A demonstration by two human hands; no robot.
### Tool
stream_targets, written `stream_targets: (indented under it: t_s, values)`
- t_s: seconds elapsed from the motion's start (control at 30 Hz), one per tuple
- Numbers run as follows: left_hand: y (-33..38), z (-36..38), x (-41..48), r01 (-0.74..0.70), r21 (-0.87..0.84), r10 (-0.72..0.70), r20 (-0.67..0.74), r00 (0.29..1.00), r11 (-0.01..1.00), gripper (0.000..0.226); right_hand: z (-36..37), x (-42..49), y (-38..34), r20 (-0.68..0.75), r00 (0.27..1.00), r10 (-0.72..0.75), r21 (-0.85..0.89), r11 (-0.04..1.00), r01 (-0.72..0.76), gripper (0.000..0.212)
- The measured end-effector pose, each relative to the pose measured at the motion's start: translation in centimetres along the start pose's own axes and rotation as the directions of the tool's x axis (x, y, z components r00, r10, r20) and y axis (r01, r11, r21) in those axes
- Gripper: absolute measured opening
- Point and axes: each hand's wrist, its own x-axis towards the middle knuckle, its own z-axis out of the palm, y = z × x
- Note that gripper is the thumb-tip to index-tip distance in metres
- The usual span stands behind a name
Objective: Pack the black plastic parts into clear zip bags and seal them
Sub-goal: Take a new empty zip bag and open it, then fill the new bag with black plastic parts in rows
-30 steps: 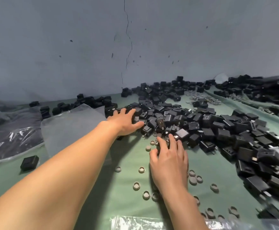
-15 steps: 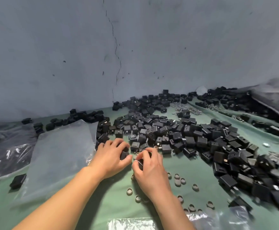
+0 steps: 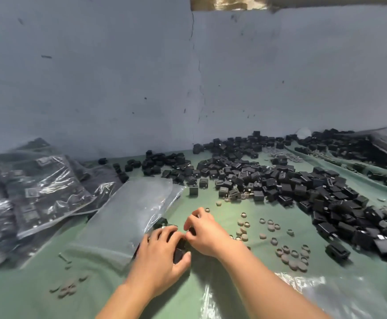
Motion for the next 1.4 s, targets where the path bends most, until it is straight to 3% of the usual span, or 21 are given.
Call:
stream_targets:
  t_s: [0.2,0.3,0.37,0.43,0.5,0.57,0.67,0.77,0.83,0.93,1.03,1.13,1.27,1.4]
  values:
    - [-1.3,-0.5,-5.9,0.114,-0.037,-0.12,-0.221,0.968,0.993,0.044,2.0,-2.4,-4.4,0.035,0.993,-0.116,0.127,0.986,0.11,0.031]
    - [-1.3,-0.8,-6.6,0.155,-0.011,-0.152,-0.267,0.952,0.988,0.047,1.5,-4.2,-5.2,-0.075,0.99,-0.122,0.177,0.975,0.134,0.038]
    - [-1.1,-1.0,-6.8,0.179,-0.006,-0.173,-0.271,0.947,0.984,0.051,1.5,-6.0,-5.1,-0.228,0.973,-0.02,0.11,0.993,0.046,0.04]
    - [-0.9,-1.3,-6.9,0.209,-0.019,-0.207,-0.265,0.942,0.978,0.051,1.8,-8.3,-4.6,-0.353,0.922,0.157,0.014,0.987,-0.163,0.044]
    - [-0.8,-1.3,-7.1,0.223,-0.035,-0.224,-0.277,0.934,0.974,0.045,2.5,-10.6,-4.0,-0.323,0.889,0.326,-0.036,0.934,-0.355,0.053]
    - [-0.7,-1.2,-7.4,0.212,-0.061,-0.221,-0.301,0.928,0.975,0.038,3.6,-12.4,-3.6,-0.194,0.906,0.376,-0.091,0.913,-0.398,0.061]
    - [-0.5,-1.3,-7.7,0.18,-0.071,-0.193,-0.351,0.916,0.981,0.036,4.6,-13.7,-3.3,-0.066,0.963,0.261,-0.172,0.948,-0.269,0.066]
    - [-0.3,-1.4,-7.9,0.165,-0.055,-0.172,-0.429,0.887,0.985,0.029,3.9,-14.0,-2.9,-0.022,1.0,-0.018,-0.139,0.99,0.015,0.058]
    - [-0.1,-1.6,-8.2,0.159,-0.068,-0.171,-0.489,0.855,0.985,0.033,3.3,-14.2,-2.6,0.053,0.979,-0.196,-0.081,0.977,0.2,0.055]
    - [0.3,-1.9,-9.2,0.099,-0.165,-0.176,-0.566,0.805,0.981,0.036,2.9,-14.8,-2.6,0.119,0.947,-0.298,-0.011,0.953,0.302,0.057]
    - [0.7,-2.2,-10.6,0.05,-0.34,-0.231,-0.516,0.825,0.939,0.035,2.8,-15.1,-3.0,-0.005,0.964,-0.265,-0.136,0.956,0.262,0.052]
    - [1.2,-2.3,-11.9,0.059,-0.46,-0.251,-0.367,0.896,0.886,0.038,2.5,-15.5,-3.7,-0.068,0.996,-0.057,-0.268,0.963,0.037,0.039]
    - [1.7,-1.8,-12.6,0.073,-0.552,-0.235,-0.228,0.945,0.831,0.033,2.4,-16.1,-4.0,0.021,0.996,0.084,-0.138,0.987,-0.08,0.047]
    - [2.2,-1.6,-12.5,0.075,-0.736,-0.313,-0.191,0.93,0.672,0.022,2.5,-16.1,-4.3,-0.001,0.996,0.086,-0.154,0.984,-0.085,0.023]
